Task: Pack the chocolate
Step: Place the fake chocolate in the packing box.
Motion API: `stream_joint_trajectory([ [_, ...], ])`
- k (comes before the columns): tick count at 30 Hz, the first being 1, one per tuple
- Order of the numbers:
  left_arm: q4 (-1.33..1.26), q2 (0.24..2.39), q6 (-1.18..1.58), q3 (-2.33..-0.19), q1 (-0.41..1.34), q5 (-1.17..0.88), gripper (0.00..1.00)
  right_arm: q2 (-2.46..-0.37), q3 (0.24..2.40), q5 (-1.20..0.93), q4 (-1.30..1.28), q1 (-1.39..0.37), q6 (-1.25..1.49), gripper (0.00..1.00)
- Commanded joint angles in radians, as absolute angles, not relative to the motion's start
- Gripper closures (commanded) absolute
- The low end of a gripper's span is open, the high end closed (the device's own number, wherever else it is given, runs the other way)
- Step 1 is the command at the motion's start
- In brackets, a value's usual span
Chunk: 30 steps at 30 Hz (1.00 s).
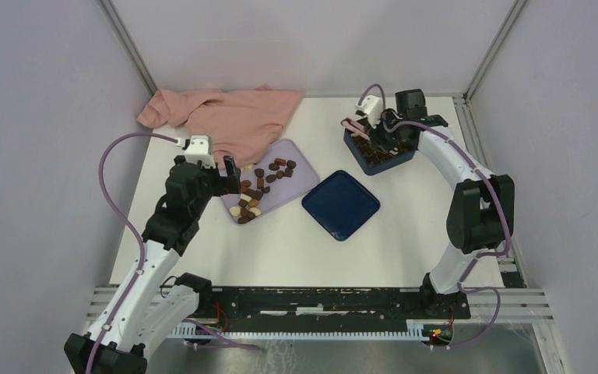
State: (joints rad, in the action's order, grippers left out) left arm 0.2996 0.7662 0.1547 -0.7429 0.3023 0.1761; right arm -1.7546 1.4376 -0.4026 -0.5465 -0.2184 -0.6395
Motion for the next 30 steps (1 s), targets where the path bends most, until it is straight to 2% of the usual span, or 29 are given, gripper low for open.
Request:
stream_joint_trajectory([
  [1, 0.264, 0.781, 0.118, -0.792, 0.296, 0.150, 0.00, -1.733, 1.446, -0.329, -0.475, -0.128, -0.617, 1.00],
  [8, 0.271, 0.771, 0.123, -0.781, 0.295, 0.142, 0.00, -1.855, 1.539, -0.236, -0.485, -0.022, -0.574, 0.99],
  [16, 0.271, 0.752, 0.127, -0.777, 0.295, 0.124, 0.00, -1.941, 1.571, -0.108, -0.435, -0.021, -0.540, 0.97],
  [30, 0.265, 0.736, 0.126, -0.774, 0.295, 0.095, 0.00, -2.016, 1.595, -0.006, -0.415, -0.021, -0.520, 0.94],
])
